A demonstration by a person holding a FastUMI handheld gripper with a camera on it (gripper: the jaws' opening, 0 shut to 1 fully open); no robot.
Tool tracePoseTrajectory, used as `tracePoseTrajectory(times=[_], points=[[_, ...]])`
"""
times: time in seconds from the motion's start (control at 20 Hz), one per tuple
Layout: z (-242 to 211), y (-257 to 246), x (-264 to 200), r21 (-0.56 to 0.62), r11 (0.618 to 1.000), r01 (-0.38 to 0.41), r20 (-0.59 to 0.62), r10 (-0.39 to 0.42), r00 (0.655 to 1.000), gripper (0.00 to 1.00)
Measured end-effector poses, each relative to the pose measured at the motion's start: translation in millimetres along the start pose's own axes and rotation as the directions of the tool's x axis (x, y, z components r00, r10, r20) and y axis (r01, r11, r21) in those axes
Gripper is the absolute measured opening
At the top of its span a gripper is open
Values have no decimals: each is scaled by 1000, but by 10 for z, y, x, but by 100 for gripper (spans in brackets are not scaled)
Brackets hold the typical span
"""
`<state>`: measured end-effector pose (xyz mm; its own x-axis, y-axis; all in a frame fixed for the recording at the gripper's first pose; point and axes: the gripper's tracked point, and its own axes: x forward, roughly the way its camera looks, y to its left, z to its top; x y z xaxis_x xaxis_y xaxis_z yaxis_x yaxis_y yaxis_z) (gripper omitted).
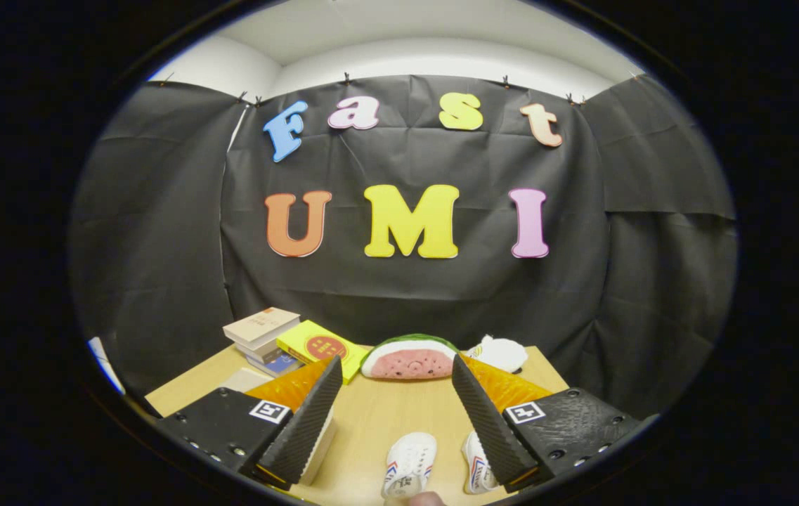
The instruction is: Open the storage box then place both shoes into the box .Put the left shoe in first, then the right shoe, with the right side of both shoes facing outward in a uniform manner.
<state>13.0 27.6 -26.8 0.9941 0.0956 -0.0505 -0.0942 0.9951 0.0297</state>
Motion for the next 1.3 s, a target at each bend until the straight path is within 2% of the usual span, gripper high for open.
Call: tracePoseTrajectory(times=[0.35, 0.65, 0.95, 1.15, 1.3], points=[[-418, 397, 40, 34, 995, -89, -92, 92, 992, 95], [-935, 805, 113, 107, 981, -165, -214, 184, 959, 95], [-1500, 1063, 193, 237, 947, -217, -331, 289, 898, 95], [-1826, 1143, 281, 338, 920, -197, -398, 329, 856, 95], [-2007, 1238, 321, 434, 879, -197, -426, 392, 815, 95]])
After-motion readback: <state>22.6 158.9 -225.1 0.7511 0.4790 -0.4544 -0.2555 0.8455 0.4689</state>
